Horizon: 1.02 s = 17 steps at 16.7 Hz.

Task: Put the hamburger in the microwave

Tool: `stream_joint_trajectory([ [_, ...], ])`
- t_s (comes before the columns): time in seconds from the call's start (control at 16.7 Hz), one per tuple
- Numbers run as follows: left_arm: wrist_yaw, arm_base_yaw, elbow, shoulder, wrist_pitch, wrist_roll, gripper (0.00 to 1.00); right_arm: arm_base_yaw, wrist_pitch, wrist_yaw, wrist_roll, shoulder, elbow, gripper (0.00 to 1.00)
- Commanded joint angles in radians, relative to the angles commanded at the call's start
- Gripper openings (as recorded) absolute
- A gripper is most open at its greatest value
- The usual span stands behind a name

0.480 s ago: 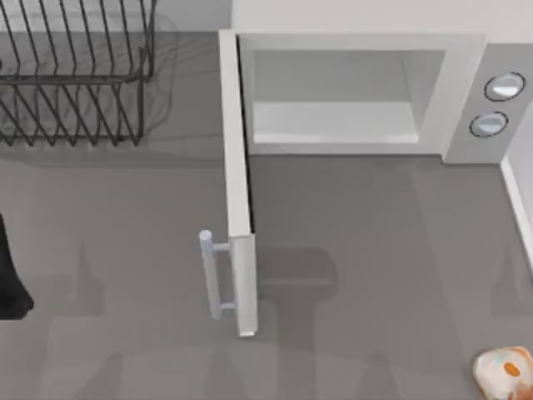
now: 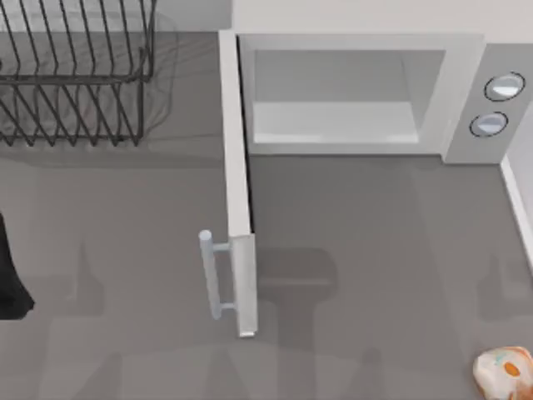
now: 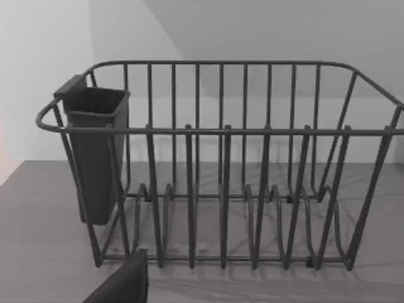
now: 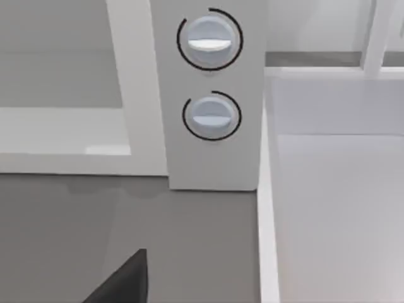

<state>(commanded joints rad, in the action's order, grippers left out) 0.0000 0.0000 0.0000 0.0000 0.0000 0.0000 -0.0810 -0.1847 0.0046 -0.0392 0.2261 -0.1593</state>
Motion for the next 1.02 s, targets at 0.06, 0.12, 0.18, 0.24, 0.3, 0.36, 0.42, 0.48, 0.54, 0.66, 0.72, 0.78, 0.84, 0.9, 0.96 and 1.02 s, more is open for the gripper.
stream_joint_trajectory([
  [0.06,0.000,0.000,0.000,0.000,0.000,0.000,1.00,-0.024,-0.053,0.000,-0.011,0.074,-0.043,1.00],
  [0.12,0.000,0.000,0.000,0.000,0.000,0.000,1.00,-0.049,-0.110,0.000,-0.024,0.159,-0.088,1.00],
  [0.18,0.000,0.000,0.000,0.000,0.000,0.000,1.00,-0.075,-0.171,-0.001,-0.037,0.251,-0.133,1.00],
  [0.24,0.000,0.000,0.000,0.000,0.000,0.000,1.00,-0.101,-0.232,-0.002,-0.051,0.349,-0.179,1.00],
  [0.3,0.000,0.000,0.000,0.000,0.000,0.000,1.00,-0.128,-0.295,-0.004,-0.065,0.448,-0.225,1.00],
  [0.36,0.000,0.000,0.000,0.000,0.000,0.000,1.00,-0.155,-0.357,-0.006,-0.079,0.544,-0.271,1.00],
  [0.42,0.000,0.000,0.000,0.000,0.000,0.000,1.00,-0.181,-0.418,-0.008,-0.093,0.634,-0.317,1.00],
  [0.48,0.000,0.000,0.000,0.000,0.000,0.000,1.00,-0.206,-0.476,-0.010,-0.106,0.717,-0.361,1.00],
  [0.54,0.000,0.000,0.000,0.000,0.000,0.000,1.00,-0.230,-0.531,-0.011,-0.117,0.792,-0.404,1.00],
  [0.66,0.000,0.000,0.000,0.000,0.000,0.000,1.00,-0.274,-0.629,-0.011,-0.137,0.925,-0.484,1.00],
  [0.72,0.000,0.000,0.000,0.000,0.000,0.000,1.00,-0.293,-0.670,-0.010,-0.145,0.984,-0.520,1.00],
  [0.78,0.000,0.000,0.000,0.000,0.000,0.000,1.00,-0.310,-0.705,-0.009,-0.152,1.037,-0.552,1.00],
  [0.84,0.000,0.000,0.000,0.000,0.000,0.000,1.00,-0.324,-0.735,-0.007,-0.158,1.083,-0.579,1.00],
  [0.9,0.000,0.000,0.000,0.000,0.000,0.000,1.00,-0.335,-0.760,-0.006,-0.164,1.118,-0.602,1.00],
  [0.96,0.000,0.000,0.000,0.000,0.000,0.000,1.00,-0.344,-0.777,-0.004,-0.167,1.142,-0.619,1.00],
  [1.02,0.000,0.000,0.000,0.000,0.000,0.000,1.00,-0.349,-0.788,-0.004,-0.169,1.156,-0.628,1.00],
])
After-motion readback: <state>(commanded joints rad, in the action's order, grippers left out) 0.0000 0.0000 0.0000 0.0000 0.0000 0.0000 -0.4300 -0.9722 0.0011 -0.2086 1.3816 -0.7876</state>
